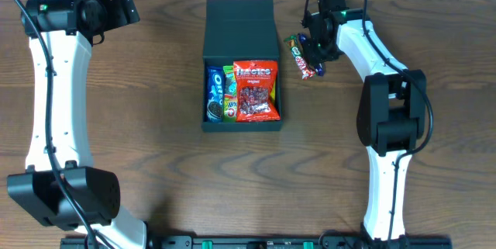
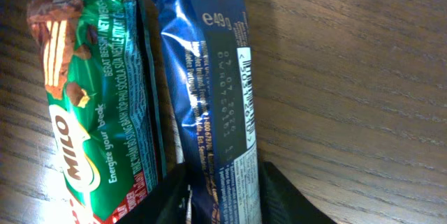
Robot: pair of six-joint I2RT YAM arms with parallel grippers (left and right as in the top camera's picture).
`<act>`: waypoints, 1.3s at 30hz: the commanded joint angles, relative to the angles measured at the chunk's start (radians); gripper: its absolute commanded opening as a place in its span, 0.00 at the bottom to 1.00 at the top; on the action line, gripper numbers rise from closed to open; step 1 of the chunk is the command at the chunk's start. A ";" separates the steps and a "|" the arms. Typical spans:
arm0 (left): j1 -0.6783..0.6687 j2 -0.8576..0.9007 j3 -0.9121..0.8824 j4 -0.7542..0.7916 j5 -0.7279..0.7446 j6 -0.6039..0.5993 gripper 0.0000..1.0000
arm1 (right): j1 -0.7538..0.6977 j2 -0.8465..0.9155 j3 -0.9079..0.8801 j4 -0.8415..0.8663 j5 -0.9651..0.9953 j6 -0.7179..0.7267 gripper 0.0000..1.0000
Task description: Pack container
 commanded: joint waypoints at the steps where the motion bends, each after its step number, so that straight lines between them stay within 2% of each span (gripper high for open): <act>1: 0.002 -0.024 0.025 0.001 0.008 0.003 0.95 | 0.004 0.020 -0.010 -0.001 0.006 0.008 0.27; 7: 0.002 -0.024 0.025 0.000 0.008 0.003 0.95 | -0.002 0.010 0.070 -0.055 0.006 0.064 0.20; 14: 0.002 -0.024 0.025 0.000 0.008 0.003 0.95 | 0.002 0.006 0.410 -0.286 -0.005 0.098 0.13; 18: 0.002 -0.024 0.025 0.000 0.008 0.003 0.95 | 0.040 0.006 0.615 -0.462 -0.184 0.153 0.12; 21: 0.002 -0.024 0.025 0.000 0.008 0.003 0.95 | 0.091 0.006 0.627 -0.513 -0.323 0.204 0.10; 24: 0.002 -0.024 0.025 0.000 0.008 0.003 0.95 | 0.161 0.006 0.607 -0.541 -0.355 0.241 0.09; 29: 0.002 -0.024 0.025 0.000 0.007 0.003 0.95 | 0.312 0.006 0.583 -0.599 -0.328 0.353 0.10; 32: 0.002 -0.024 0.025 -0.001 0.007 0.003 0.95 | 0.358 0.006 0.558 -0.638 -0.259 0.423 0.09; 37: 0.002 -0.024 0.025 -0.008 0.007 0.003 0.95 | 0.423 0.006 0.515 -0.657 -0.255 0.499 0.09; 38: 0.002 -0.024 0.025 -0.009 0.007 0.004 0.95 | 0.435 0.006 0.513 -0.655 -0.249 0.500 0.10; 39: 0.002 -0.024 0.025 -0.009 0.007 0.003 0.95 | 0.446 0.006 0.513 -0.655 -0.228 0.516 0.15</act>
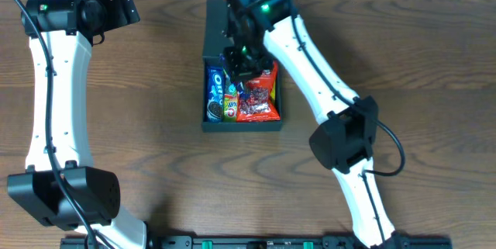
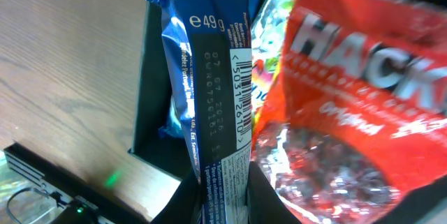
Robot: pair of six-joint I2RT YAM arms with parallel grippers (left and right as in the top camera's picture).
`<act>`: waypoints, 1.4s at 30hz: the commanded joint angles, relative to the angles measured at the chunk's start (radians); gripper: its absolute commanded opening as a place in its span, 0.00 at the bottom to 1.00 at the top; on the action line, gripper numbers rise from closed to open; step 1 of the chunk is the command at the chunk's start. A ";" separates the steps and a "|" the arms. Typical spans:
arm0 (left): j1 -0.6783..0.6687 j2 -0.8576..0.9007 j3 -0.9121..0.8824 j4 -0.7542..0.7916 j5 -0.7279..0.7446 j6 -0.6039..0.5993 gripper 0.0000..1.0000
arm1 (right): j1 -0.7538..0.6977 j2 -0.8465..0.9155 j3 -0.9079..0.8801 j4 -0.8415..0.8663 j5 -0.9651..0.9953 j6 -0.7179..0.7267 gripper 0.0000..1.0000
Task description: Pack container
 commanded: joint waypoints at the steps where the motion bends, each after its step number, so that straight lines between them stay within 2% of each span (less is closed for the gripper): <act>1: 0.001 -0.024 0.025 -0.007 0.008 0.003 0.95 | 0.039 -0.006 -0.004 0.000 0.067 0.089 0.26; 3: 0.001 -0.024 0.025 -0.009 0.008 0.003 0.95 | 0.052 -0.006 -0.003 0.002 0.111 0.132 0.64; 4: 0.001 -0.024 0.025 -0.012 0.008 0.003 0.95 | 0.056 -0.006 -0.003 0.007 0.113 0.137 0.72; 5: 0.001 -0.024 0.025 -0.015 0.007 0.004 0.95 | 0.057 -0.006 -0.003 0.016 0.113 0.137 0.75; 7: 0.001 -0.024 0.025 -0.020 0.008 0.004 0.95 | 0.055 -0.006 -0.003 0.031 0.113 0.137 0.73; 10: 0.001 -0.024 0.025 -0.028 0.007 0.003 0.95 | 0.028 -0.007 0.024 0.038 0.113 0.138 0.65; 13: 0.001 -0.024 0.025 -0.037 0.007 0.004 0.95 | -0.024 -0.007 0.093 0.038 0.137 0.137 0.63; 17: 0.001 -0.024 0.025 -0.046 0.007 0.003 0.95 | -0.114 -0.009 0.183 0.040 0.313 0.116 0.70; 19: 0.001 -0.024 0.025 -0.047 0.008 0.003 0.95 | -0.176 -0.009 0.183 0.060 0.368 0.023 0.70; 24: 0.001 -0.024 0.025 -0.047 0.008 0.003 0.95 | -0.314 -0.005 0.034 0.121 0.400 -0.214 0.71; 25: 0.001 -0.024 0.025 -0.047 0.008 0.003 0.95 | -0.335 -0.005 -0.006 0.132 0.395 -0.226 0.71; 27: 0.001 -0.024 0.025 -0.047 0.008 0.003 0.95 | -0.373 -0.005 -0.105 0.158 0.360 -0.253 0.62; 31: 0.001 -0.024 0.025 -0.046 0.011 0.003 0.95 | -0.402 -0.005 -0.249 0.223 0.317 -0.284 0.51; 34: 0.001 -0.024 0.025 -0.045 0.023 0.003 0.95 | -0.398 -0.005 -0.312 0.267 0.290 -0.325 0.50; 42: 0.001 -0.024 0.025 -0.046 0.026 -0.002 0.95 | -0.385 -0.005 -0.326 0.288 0.168 -0.401 0.49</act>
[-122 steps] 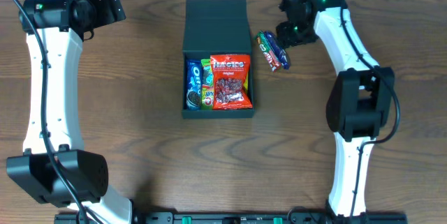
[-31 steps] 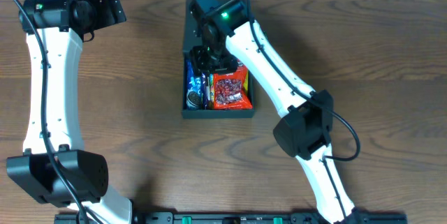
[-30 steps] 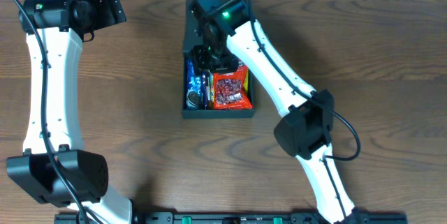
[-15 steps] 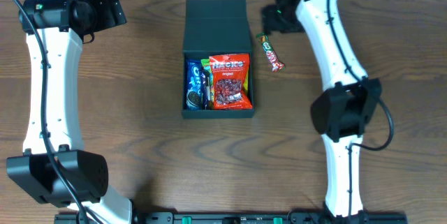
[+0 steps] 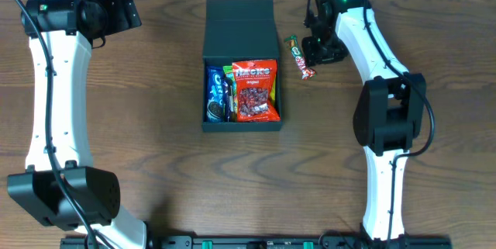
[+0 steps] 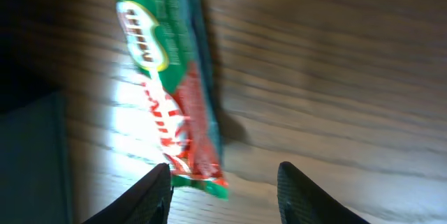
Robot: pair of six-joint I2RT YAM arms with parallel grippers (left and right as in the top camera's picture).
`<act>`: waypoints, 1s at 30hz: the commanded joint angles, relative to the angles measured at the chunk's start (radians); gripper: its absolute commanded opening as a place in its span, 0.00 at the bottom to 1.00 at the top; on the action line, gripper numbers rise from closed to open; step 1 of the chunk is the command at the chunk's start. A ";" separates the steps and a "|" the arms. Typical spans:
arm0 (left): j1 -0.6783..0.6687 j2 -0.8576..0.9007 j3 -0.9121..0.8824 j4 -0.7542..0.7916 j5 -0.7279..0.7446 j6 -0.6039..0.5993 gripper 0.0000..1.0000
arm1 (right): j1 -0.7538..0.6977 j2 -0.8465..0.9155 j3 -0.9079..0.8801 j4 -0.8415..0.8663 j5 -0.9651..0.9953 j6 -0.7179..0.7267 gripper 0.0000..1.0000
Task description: Pack container
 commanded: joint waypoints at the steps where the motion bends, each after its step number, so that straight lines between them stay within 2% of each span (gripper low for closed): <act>1: 0.001 -0.024 0.025 -0.002 0.007 -0.002 0.95 | 0.011 -0.006 -0.005 0.001 -0.093 -0.073 0.49; 8: 0.001 -0.024 0.025 0.005 0.006 -0.001 0.95 | 0.019 -0.005 -0.066 0.032 -0.096 -0.121 0.46; 24: 0.001 -0.024 0.025 0.011 0.006 -0.001 0.95 | 0.036 -0.005 -0.138 0.148 -0.025 -0.109 0.42; 30: 0.001 -0.024 0.025 0.010 0.006 -0.001 0.95 | 0.044 -0.005 -0.142 0.162 -0.024 -0.109 0.31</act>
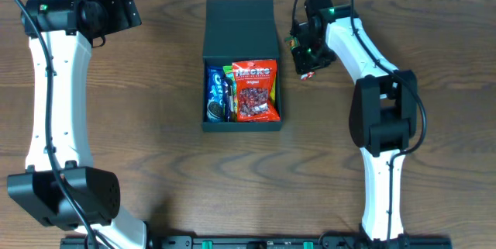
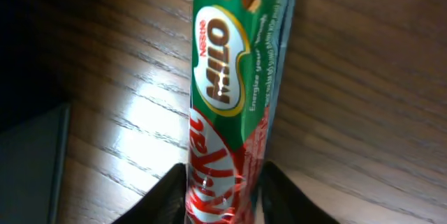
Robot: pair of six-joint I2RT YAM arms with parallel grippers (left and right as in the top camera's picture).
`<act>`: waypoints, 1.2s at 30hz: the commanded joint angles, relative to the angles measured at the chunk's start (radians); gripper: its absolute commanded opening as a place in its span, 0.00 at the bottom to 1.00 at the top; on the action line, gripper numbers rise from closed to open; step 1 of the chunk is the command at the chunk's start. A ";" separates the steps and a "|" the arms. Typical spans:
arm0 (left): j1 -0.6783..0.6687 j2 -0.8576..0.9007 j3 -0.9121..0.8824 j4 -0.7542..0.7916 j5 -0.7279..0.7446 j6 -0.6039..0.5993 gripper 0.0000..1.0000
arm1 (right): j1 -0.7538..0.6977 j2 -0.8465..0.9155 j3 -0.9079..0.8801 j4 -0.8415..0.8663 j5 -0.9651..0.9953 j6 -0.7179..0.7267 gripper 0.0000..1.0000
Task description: Pack container
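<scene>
A green and red Milo bar [image 2: 227, 77] lies on the wooden table, just right of the dark box [image 1: 241, 16]. My right gripper [image 2: 223, 196] is down over it, and both fingers press the sides of its red end, so it is shut on the bar. In the overhead view the right gripper [image 1: 304, 53] covers most of the bar [image 1: 308, 74]. The box's open compartment holds a blue Oreo pack [image 1: 215, 94], a green packet [image 1: 229, 100] and a red Hacks bag [image 1: 255, 90]. My left gripper [image 1: 128, 8] hangs open at the far left, away from everything.
The box's lid lies folded back toward the far edge of the table. A corner of the box [image 2: 31, 161] shows at the lower left of the right wrist view. Bare wood surrounds the box on all sides.
My right gripper was open just above the Milo bar's red end. Now it is lower, with its fingers shut on that end. The bar still lies on the table.
First my right gripper was shut on a blue bar lying next to the Milo bar, right of the box. Then it held the blue bar over the box's compartment. Then it was back by the Milo bar, open and without the blue bar. Now it grips the Milo bar.
</scene>
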 commanded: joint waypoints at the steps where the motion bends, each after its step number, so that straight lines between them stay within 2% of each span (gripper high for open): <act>1: 0.002 -0.024 0.025 0.000 0.003 -0.001 0.95 | 0.010 -0.001 -0.008 0.002 0.011 -0.004 0.30; 13: 0.002 -0.024 0.025 0.000 0.003 0.000 0.95 | 0.011 0.013 0.034 -0.045 0.017 0.043 0.19; 17: 0.002 -0.024 0.025 0.000 0.003 0.000 0.95 | 0.011 0.013 0.239 -0.196 0.016 0.124 0.15; 19: 0.002 -0.024 0.025 0.000 0.003 0.000 0.95 | 0.020 0.013 0.413 -0.323 -0.041 0.186 0.13; 23: 0.002 -0.024 0.025 0.000 0.003 -0.001 0.95 | 0.080 0.013 0.586 -0.450 -0.176 0.237 0.14; 29: 0.002 -0.024 0.025 0.000 0.000 0.006 0.95 | 0.249 0.014 0.547 -0.495 -0.193 0.385 0.15; 36: 0.002 -0.024 0.025 -0.001 0.000 0.026 0.95 | 0.380 0.014 0.451 -0.502 -0.192 0.521 0.13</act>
